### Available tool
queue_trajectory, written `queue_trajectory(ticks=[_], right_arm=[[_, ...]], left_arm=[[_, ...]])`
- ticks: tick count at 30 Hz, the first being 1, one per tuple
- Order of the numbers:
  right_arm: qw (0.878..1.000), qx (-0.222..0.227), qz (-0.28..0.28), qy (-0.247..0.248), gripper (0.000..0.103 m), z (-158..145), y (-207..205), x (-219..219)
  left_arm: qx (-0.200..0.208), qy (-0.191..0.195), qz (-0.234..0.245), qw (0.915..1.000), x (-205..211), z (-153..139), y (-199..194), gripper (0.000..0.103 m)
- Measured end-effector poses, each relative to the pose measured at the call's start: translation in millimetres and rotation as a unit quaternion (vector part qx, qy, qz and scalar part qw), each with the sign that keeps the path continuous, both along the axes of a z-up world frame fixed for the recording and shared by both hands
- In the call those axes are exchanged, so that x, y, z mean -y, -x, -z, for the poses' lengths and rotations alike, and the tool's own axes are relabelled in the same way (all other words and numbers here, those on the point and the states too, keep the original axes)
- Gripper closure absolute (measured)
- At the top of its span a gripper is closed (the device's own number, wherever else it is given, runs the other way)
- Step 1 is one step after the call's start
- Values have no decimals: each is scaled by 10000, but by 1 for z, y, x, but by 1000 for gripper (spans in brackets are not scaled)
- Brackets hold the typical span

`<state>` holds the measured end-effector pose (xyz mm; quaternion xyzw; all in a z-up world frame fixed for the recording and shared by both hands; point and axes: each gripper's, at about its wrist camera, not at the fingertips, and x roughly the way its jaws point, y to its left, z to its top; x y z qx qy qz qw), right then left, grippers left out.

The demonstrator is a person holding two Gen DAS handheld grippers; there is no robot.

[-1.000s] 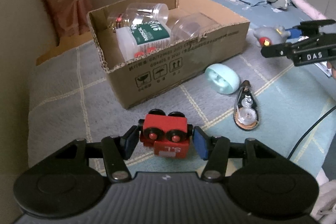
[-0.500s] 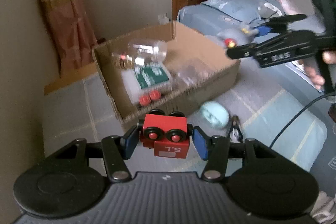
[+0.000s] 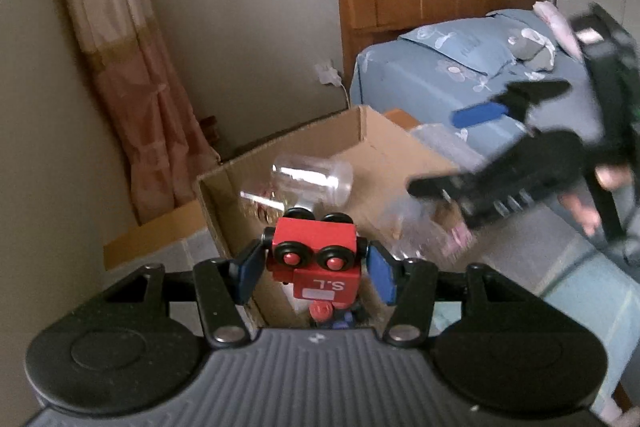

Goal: Organize rigid objects
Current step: 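Carry the red car and grey cat into the box and open both tools, then move the left tool to the teal ball while the right tool reaches the correction tape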

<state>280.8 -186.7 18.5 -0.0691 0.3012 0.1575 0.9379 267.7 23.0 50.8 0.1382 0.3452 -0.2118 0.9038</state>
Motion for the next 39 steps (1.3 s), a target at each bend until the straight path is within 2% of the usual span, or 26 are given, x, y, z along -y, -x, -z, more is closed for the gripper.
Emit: queue_trajectory(ticks=[3, 10, 17, 23, 25, 26, 27, 29, 39], right_arm=[[9999, -87, 23, -146, 0, 2, 8, 7], [9993, -249, 224, -152, 0, 3, 37, 18], [9985, -278, 387, -280, 0, 1, 51, 29], [9976, -388, 503, -289, 0, 7, 57, 36], [9972, -451, 486, -348, 0, 10, 58, 39], [9970, -494, 473, -353, 0, 11, 58, 40], [9971, -503, 468, -338, 0, 11, 59, 40], [9974, -477, 455, -298, 0, 11, 62, 39], [9981, -348, 445, -238, 0, 0, 82, 32]], left_arm=[[29, 2, 11, 10000, 5, -5, -16, 48], [-88, 6, 162, 9998, 32, -11, -50, 48], [-324, -82, 460, 9984, 78, -3, -78, 48], [-532, -149, 525, 9971, 114, 14, -100, 48], [-551, -138, 551, 9969, 121, 17, -102, 38], [-574, -101, 546, 9968, 122, 17, -104, 19], [-537, -55, 499, 9973, 122, 16, -102, 7], [-378, -46, 431, 9983, 121, 13, -95, 6], [-384, -152, 282, 9987, 105, -5, -67, 6]])
